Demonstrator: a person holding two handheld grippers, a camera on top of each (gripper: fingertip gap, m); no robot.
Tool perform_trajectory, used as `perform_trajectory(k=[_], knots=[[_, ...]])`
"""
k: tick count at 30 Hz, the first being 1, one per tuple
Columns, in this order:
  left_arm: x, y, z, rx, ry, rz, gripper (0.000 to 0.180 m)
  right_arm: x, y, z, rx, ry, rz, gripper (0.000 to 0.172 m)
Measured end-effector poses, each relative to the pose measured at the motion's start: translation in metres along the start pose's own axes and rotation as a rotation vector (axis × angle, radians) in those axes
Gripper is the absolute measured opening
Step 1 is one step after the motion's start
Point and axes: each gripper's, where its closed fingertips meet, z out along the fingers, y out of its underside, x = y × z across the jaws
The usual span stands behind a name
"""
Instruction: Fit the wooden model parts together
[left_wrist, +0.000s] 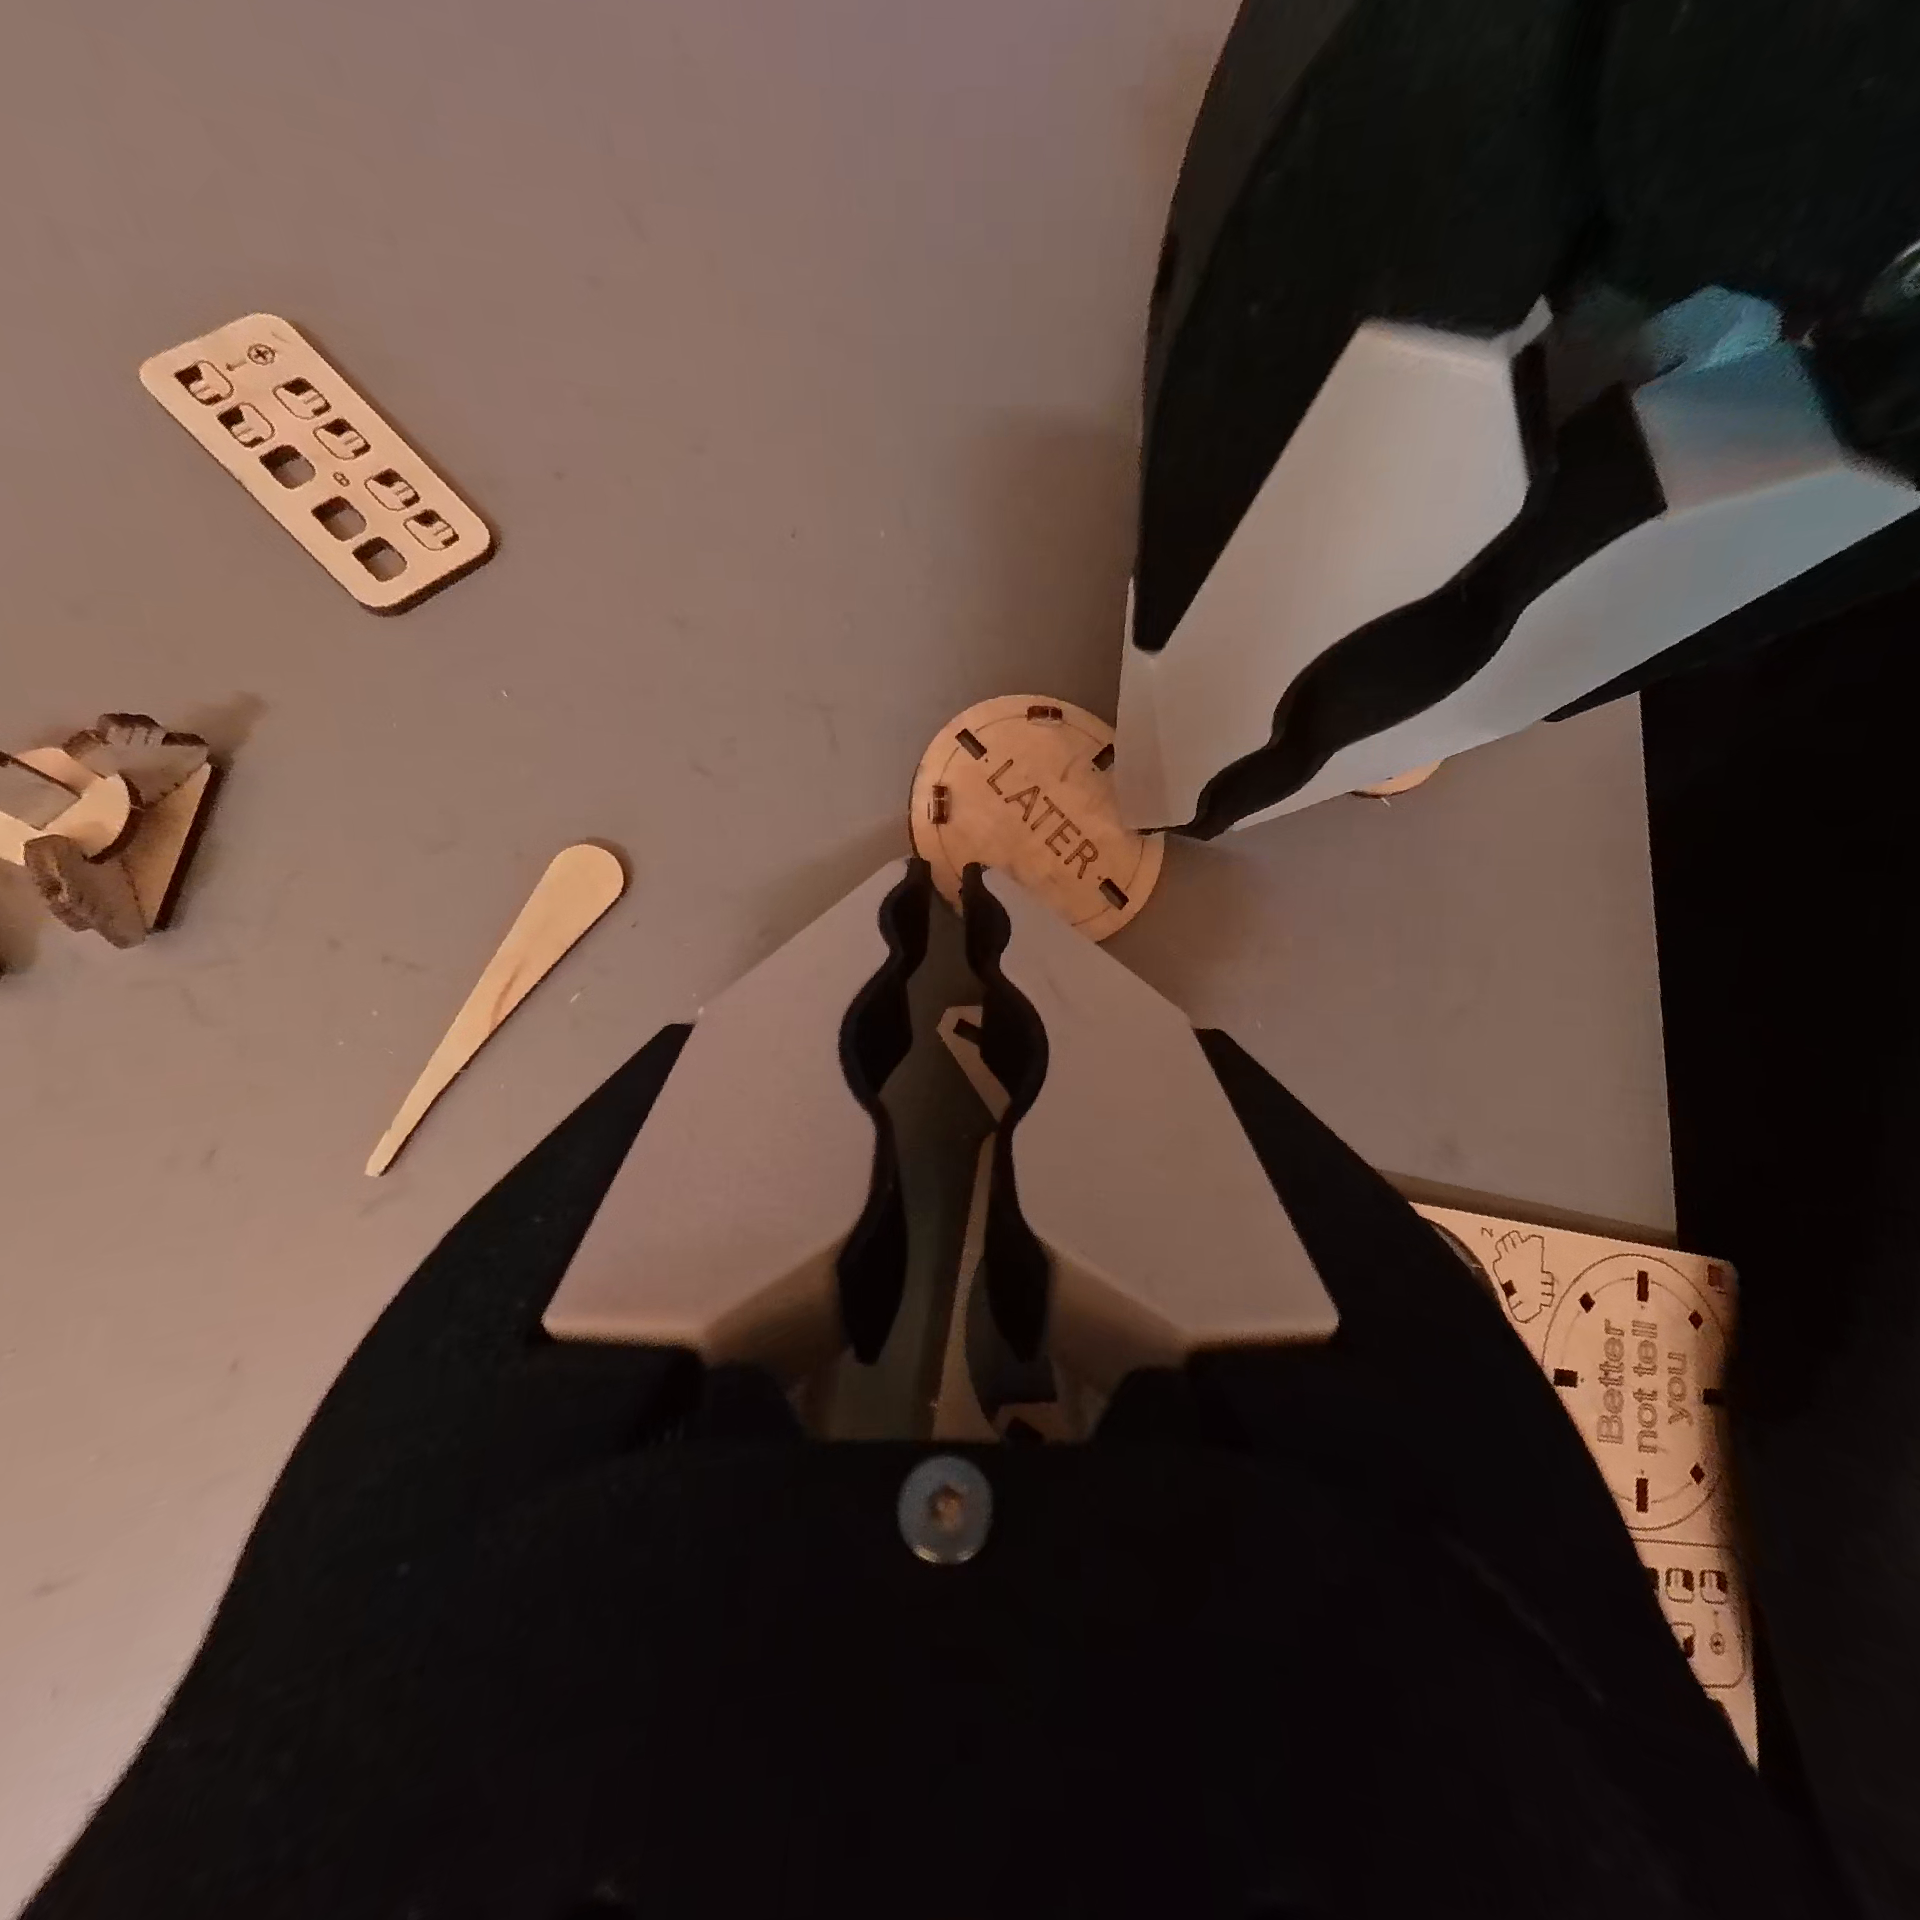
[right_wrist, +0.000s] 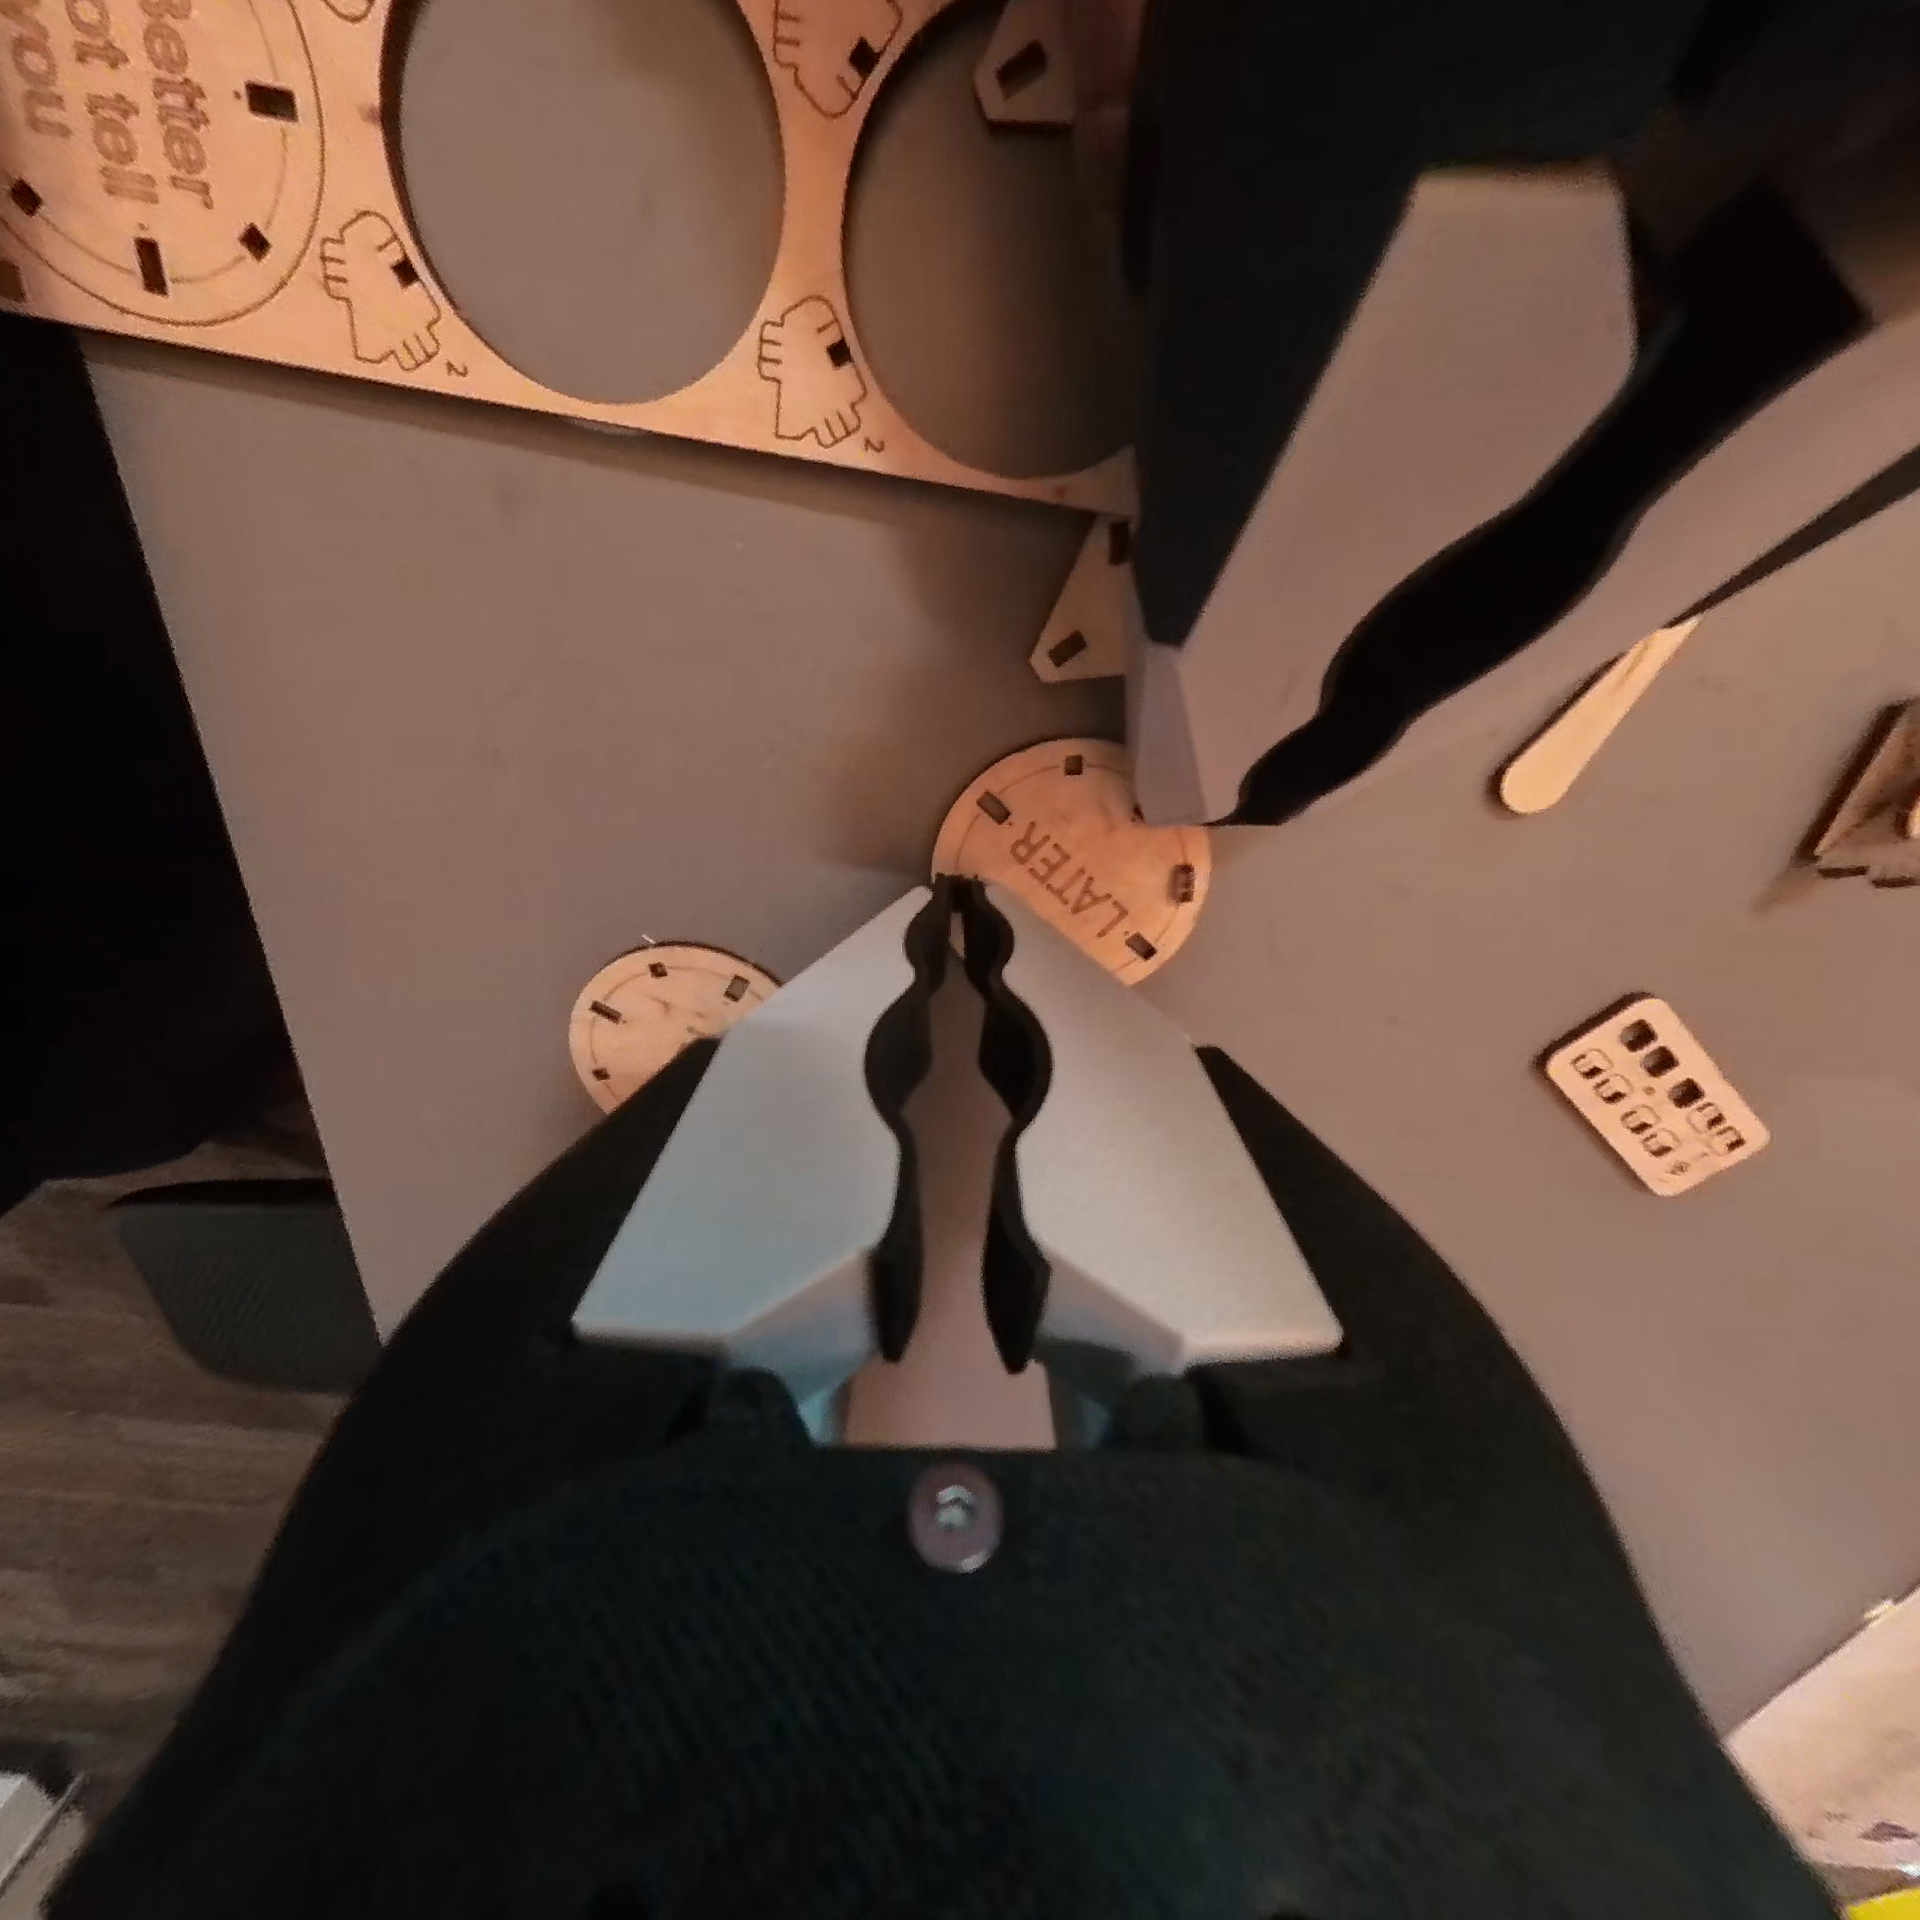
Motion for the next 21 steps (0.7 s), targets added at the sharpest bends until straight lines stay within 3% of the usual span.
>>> perform_trajectory(k=[3, 4, 5, 8, 10, 13, 16, 18, 21], knots=[[0.0, 0.0, 0.0, 0.0, 0.0, 0.0, 0.005, 0.001, -0.001, 0.0, 0.059, 0.049, -0.025, 0.001], [0.0, 0.0, 0.0, 0.0, 0.001, -0.001, 0.005, 0.002, -0.003, -0.001, 0.088, 0.061, -0.004, 0.006], [0.0, 0.0, 0.0, 0.0, 0.003, -0.003, 0.006, 0.003, -0.006, -0.003, 0.128, 0.069, 0.022, 0.021], [0.0, 0.0, 0.0, 0.001, 0.014, -0.014, 0.006, 0.013, -0.024, -0.024, 0.337, 0.121, 0.13, 0.023], [0.0, 0.0, 0.0, 0.001, 0.017, -0.018, 0.006, 0.026, -0.038, -0.049, 0.548, 0.196, 0.211, 0.011], [0.0, 0.0, 0.0, 0.001, 0.012, -0.015, 0.006, 0.05, -0.052, -0.104, 1.019, 0.378, 0.366, 0.0], [0.0, 0.0, 0.0, 0.004, 0.003, -0.021, 0.006, 0.07, -0.037, -0.166, 1.547, 0.531, 0.616, 0.0], [0.0, 0.0, 0.0, 0.008, -0.002, -0.035, 0.005, 0.071, -0.024, -0.191, 1.832, 0.573, 0.673, 0.0], [0.0, -0.001, 0.0, 0.011, -0.004, -0.047, 0.005, 0.073, -0.024, -0.189, 1.975, 0.535, 0.707, 0.0]])
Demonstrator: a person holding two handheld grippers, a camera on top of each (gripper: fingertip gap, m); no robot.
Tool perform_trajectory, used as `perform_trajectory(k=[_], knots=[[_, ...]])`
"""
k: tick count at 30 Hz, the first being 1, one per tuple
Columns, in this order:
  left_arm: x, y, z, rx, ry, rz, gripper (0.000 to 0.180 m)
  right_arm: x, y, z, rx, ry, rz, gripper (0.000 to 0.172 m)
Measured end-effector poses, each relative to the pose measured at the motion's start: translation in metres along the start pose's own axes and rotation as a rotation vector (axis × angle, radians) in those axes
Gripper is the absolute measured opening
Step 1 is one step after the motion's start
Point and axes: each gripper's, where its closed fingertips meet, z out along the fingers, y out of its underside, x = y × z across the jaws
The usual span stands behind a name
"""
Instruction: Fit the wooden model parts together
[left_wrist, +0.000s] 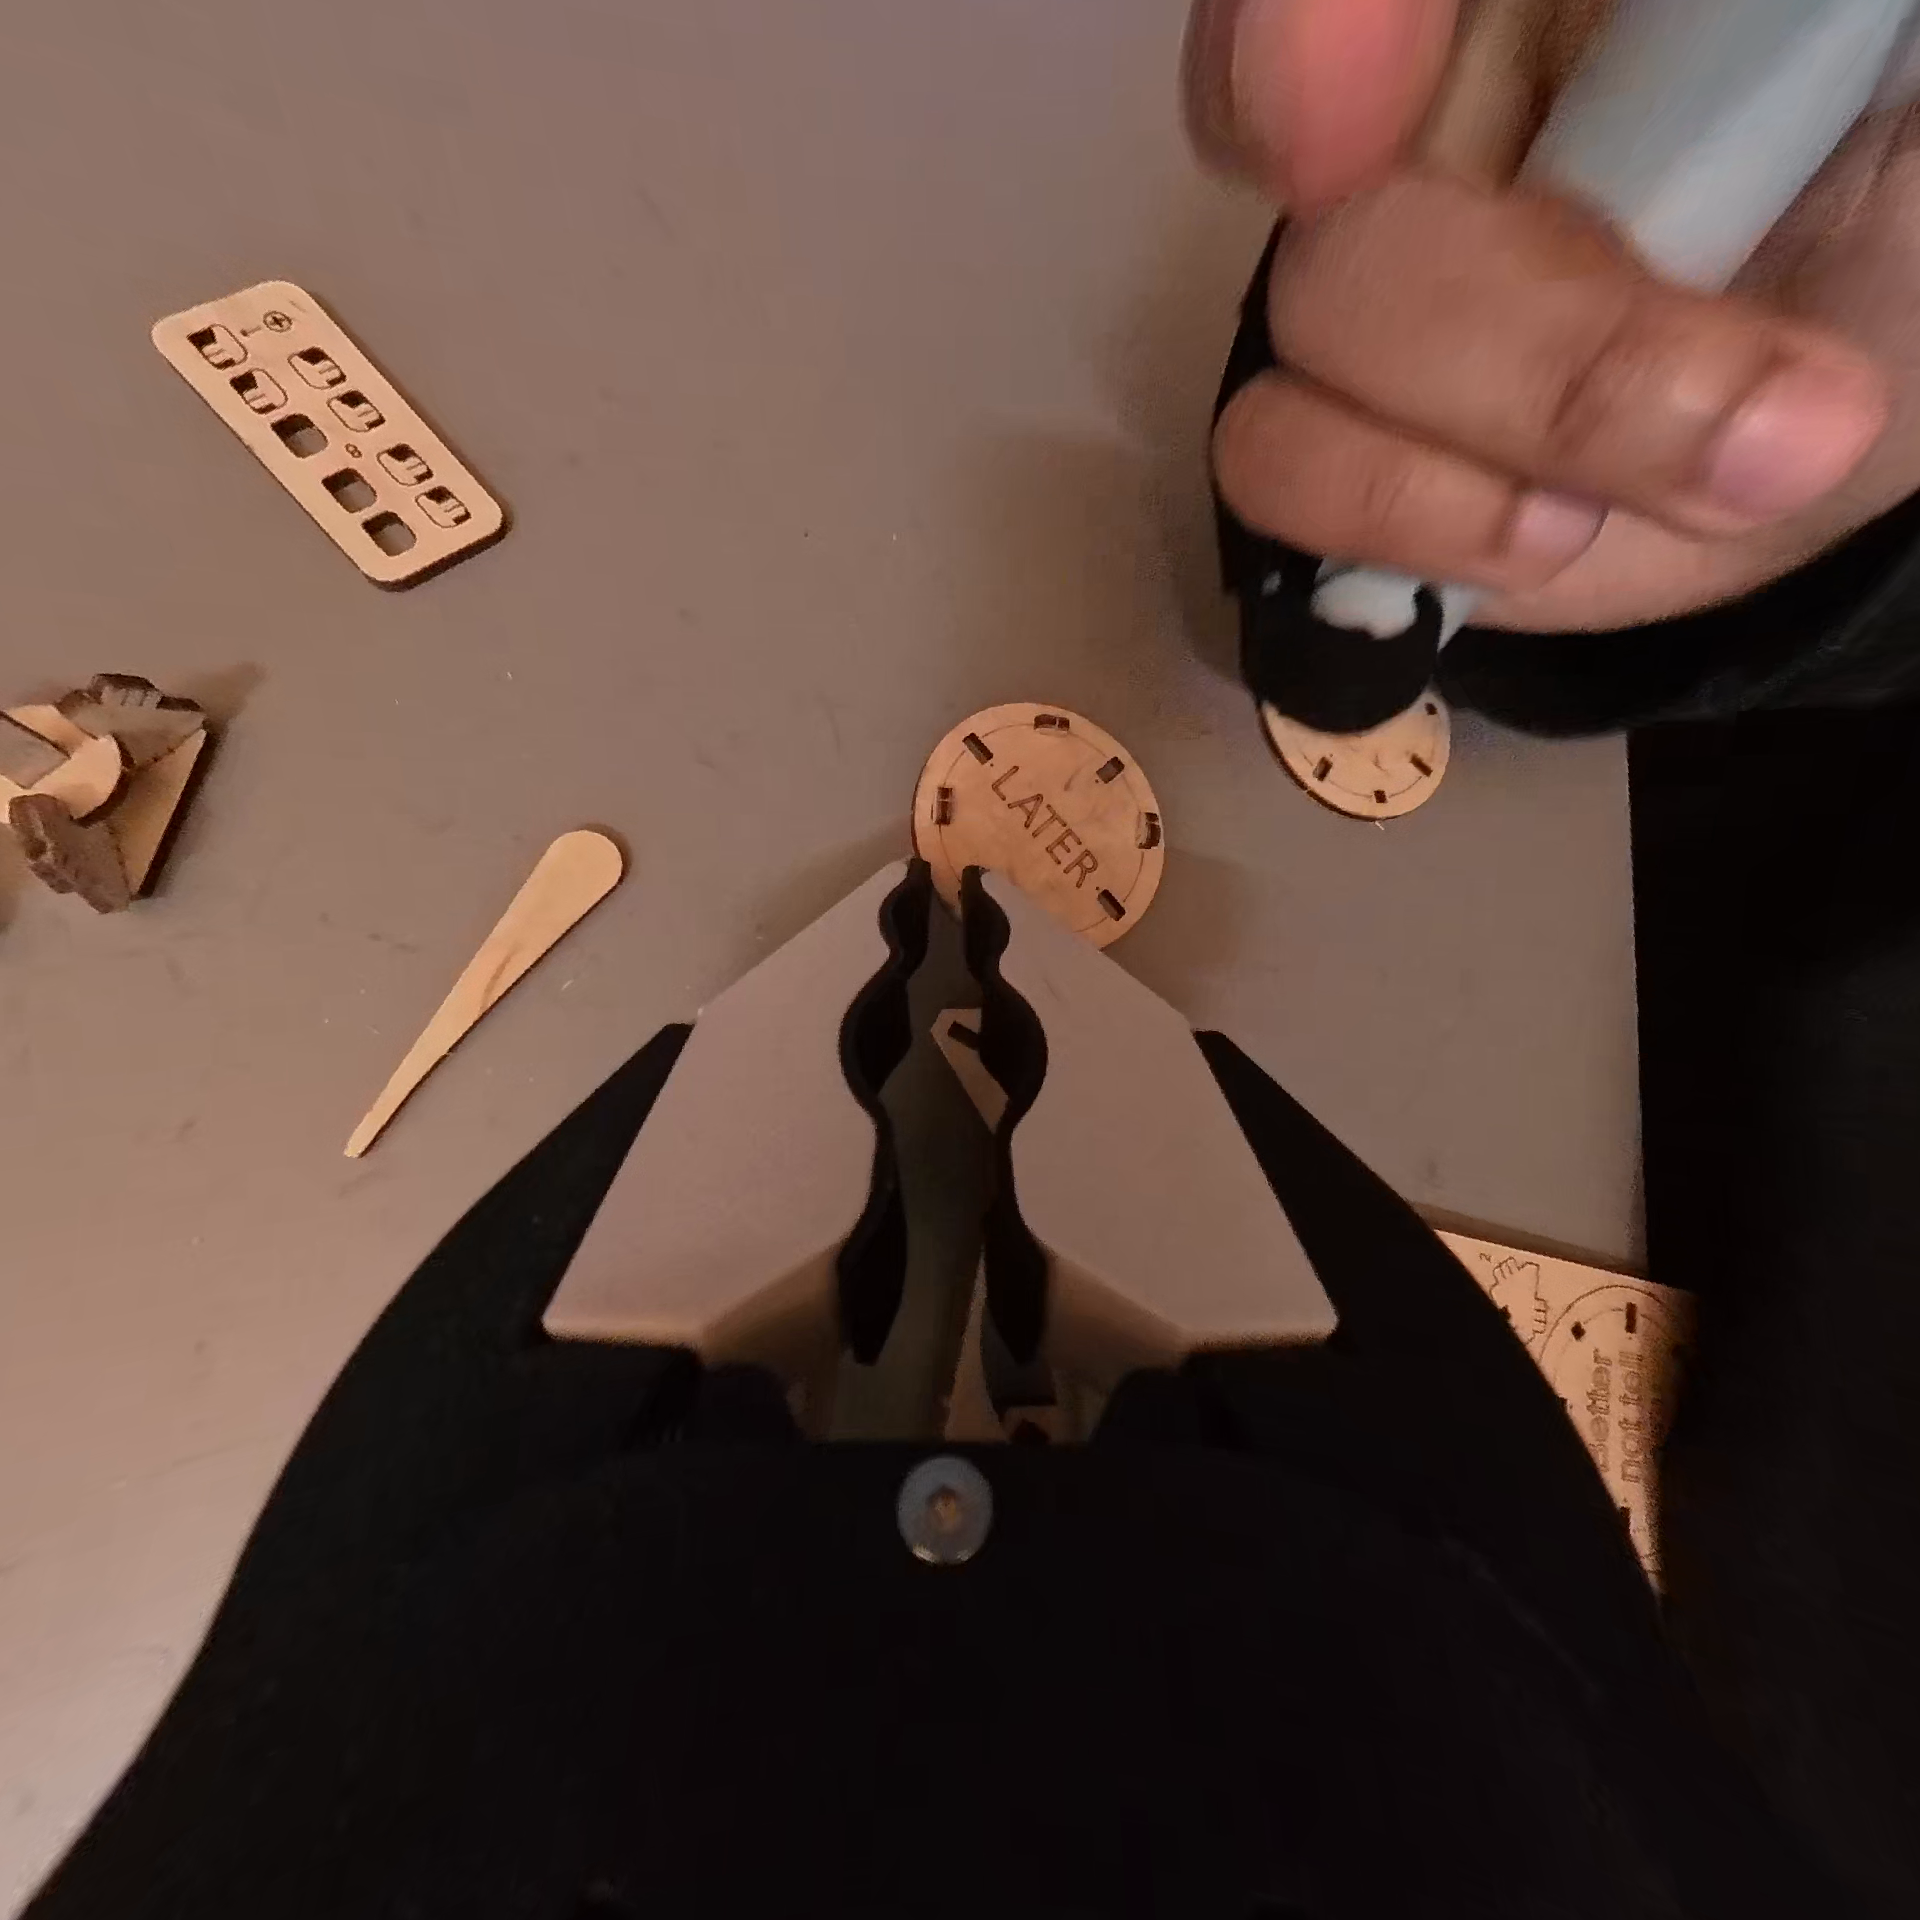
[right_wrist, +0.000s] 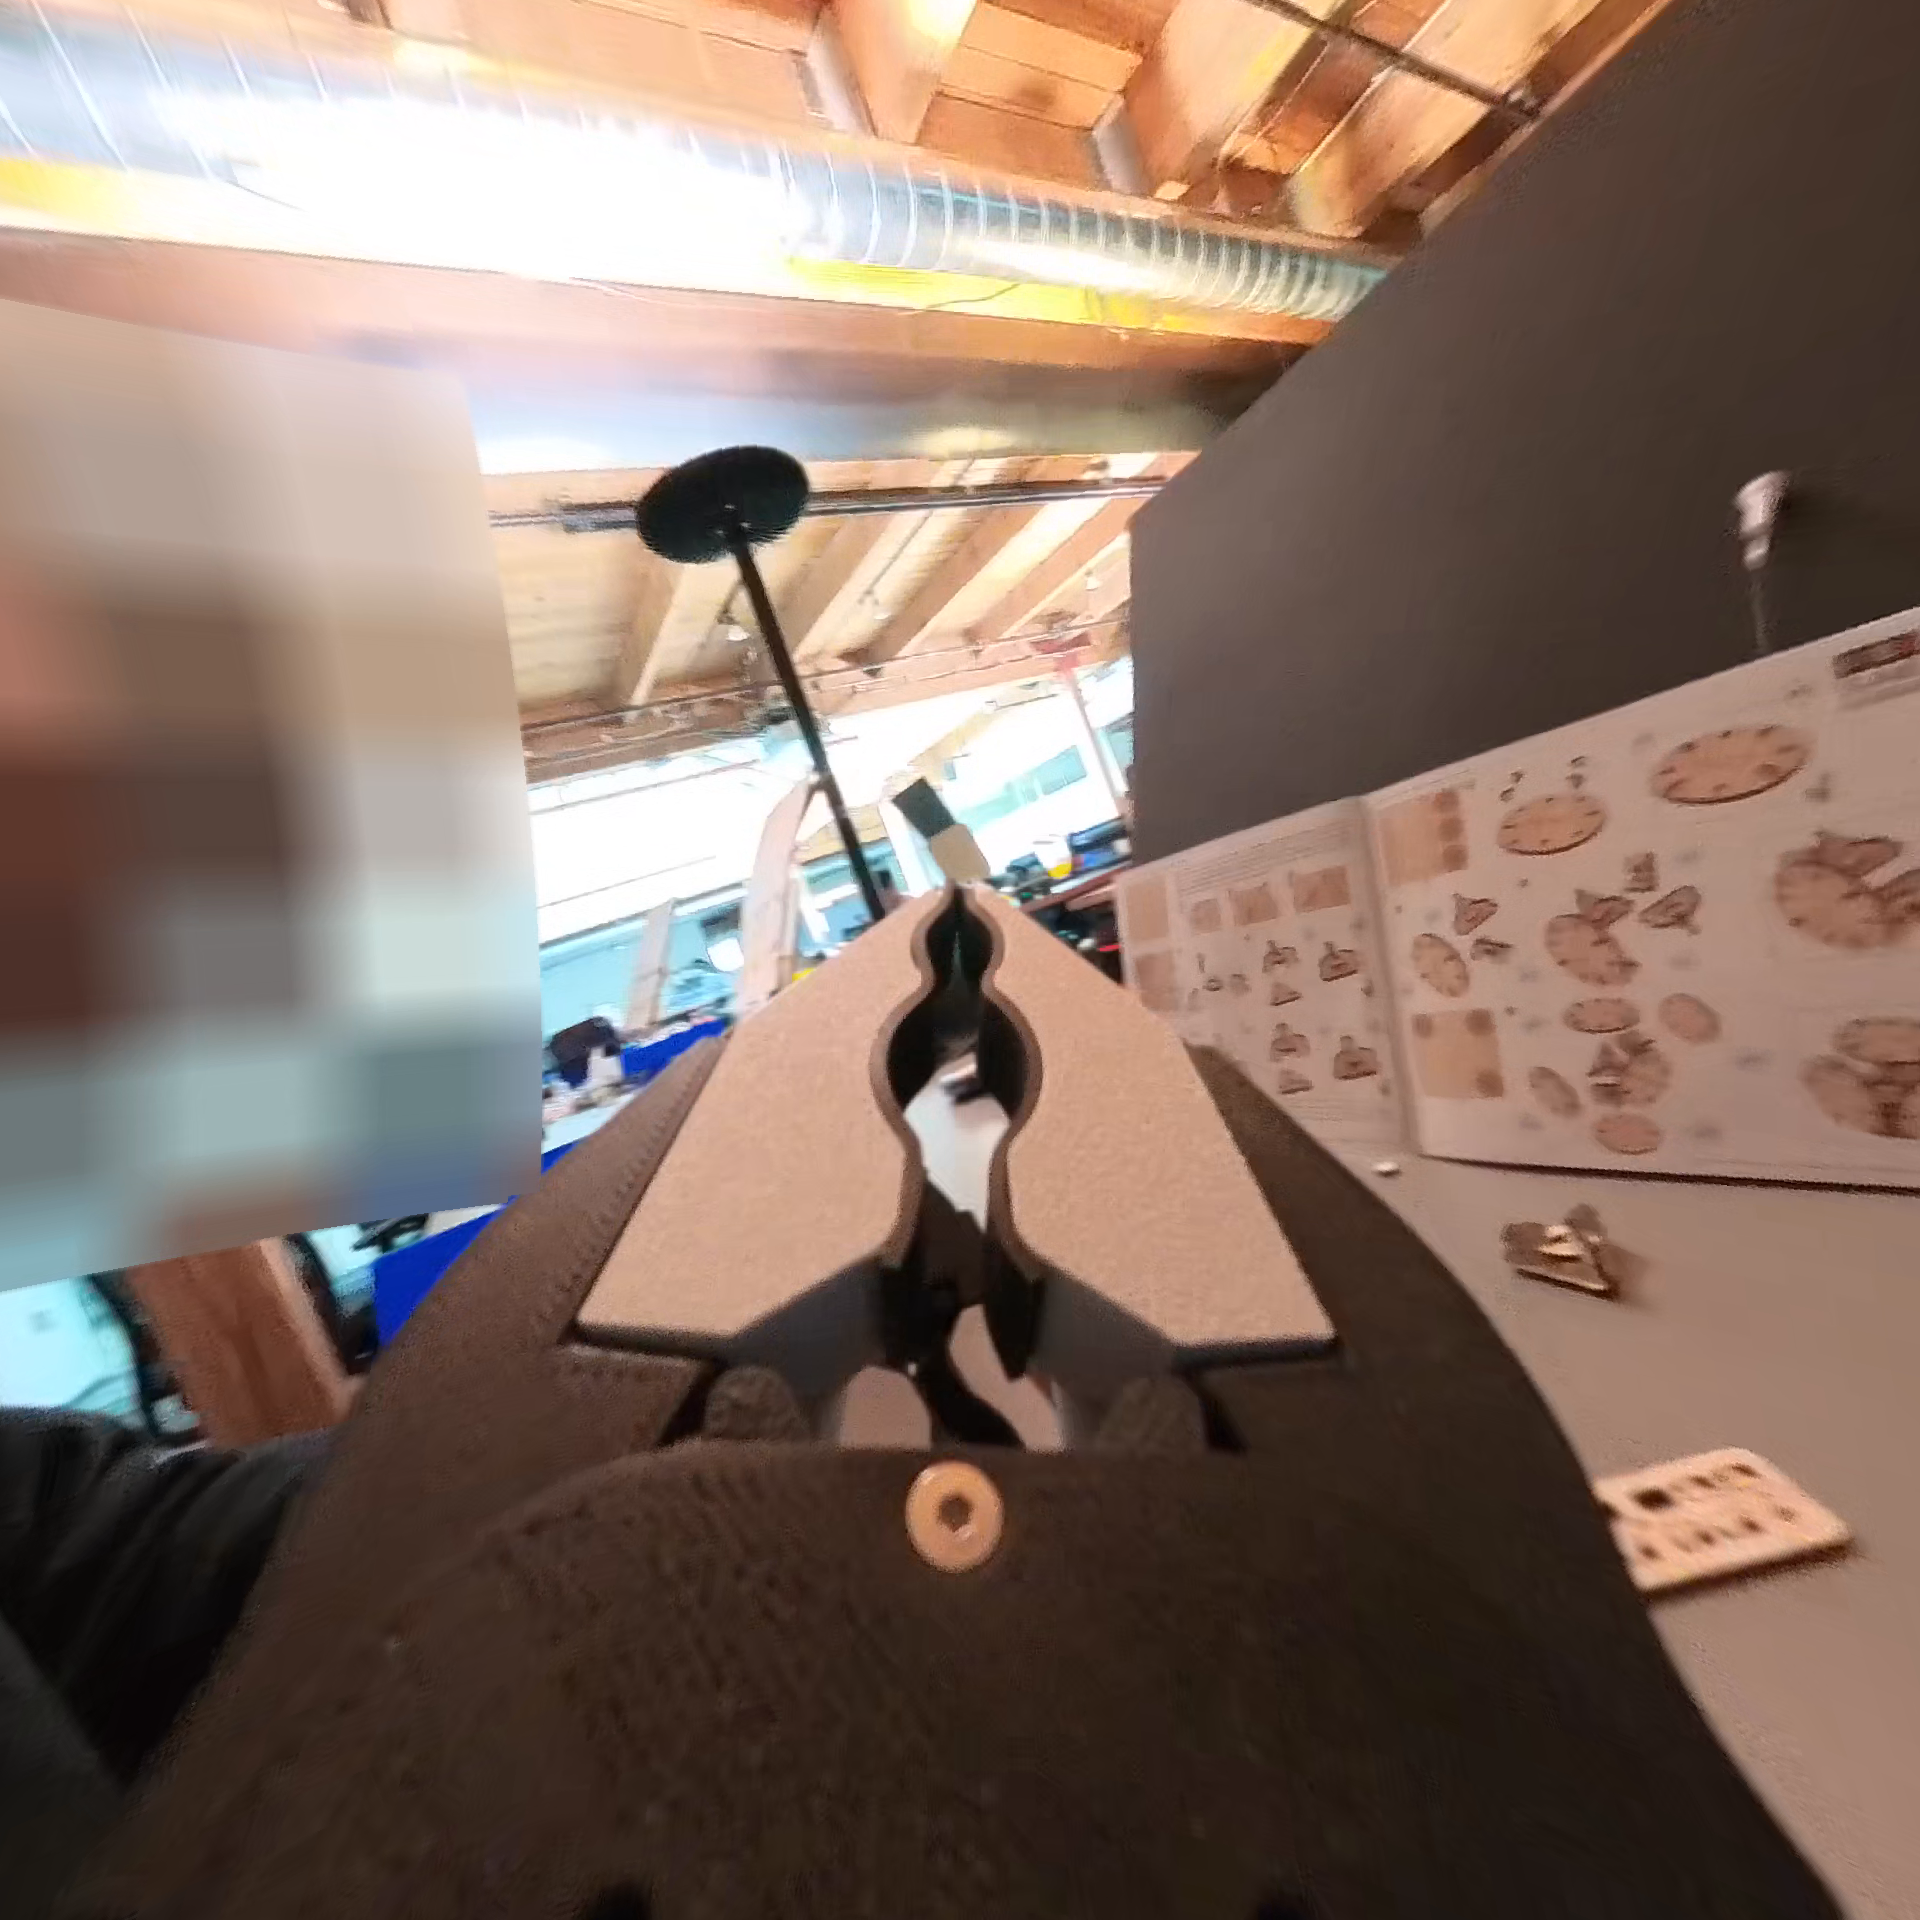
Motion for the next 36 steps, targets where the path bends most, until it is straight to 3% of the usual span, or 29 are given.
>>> perform_trajectory(k=[4, 10, 14, 21, 24, 29, 32, 36], knots=[[0.0, 0.0, 0.0, 0.001, 0.0, -0.006, 0.005, -0.007, 0.036, 0.012, -0.183, -0.091, 0.075, 0.0], [0.0, 0.0, 0.0, 0.002, 0.007, -0.014, 0.005, 0.005, 0.037, 0.022, -0.095, 0.059, -0.145, 0.0], [0.0, 0.0, 0.0, 0.005, 0.016, -0.038, 0.005, 0.019, 0.059, 0.019, -0.202, 0.187, -0.259, 0.0], [0.0, 0.0, 0.0, 0.007, 0.012, -0.045, 0.005, 0.026, 0.024, 0.014, -0.047, 0.382, -0.396, 0.0], [0.0, 0.0, 0.0, 0.013, 0.024, -0.074, 0.004, 0.044, 0.043, 0.008, -0.087, 0.505, -0.368, 0.0], [0.0, 0.0, 0.0, 0.02, 0.04, -0.11, 0.004, 0.039, 0.018, 0.013, -0.032, 0.516, -0.439, 0.0], [0.0, 0.0, 0.0, 0.02, 0.032, -0.105, 0.004, 0.055, 0.049, 0.01, -0.16, 0.55, -0.405, 0.0], [0.0, 0.0, 0.0, 0.021, 0.04, -0.113, 0.004, 0.039, 0.025, 0.015, -0.075, 0.532, -0.494, 0.0]])
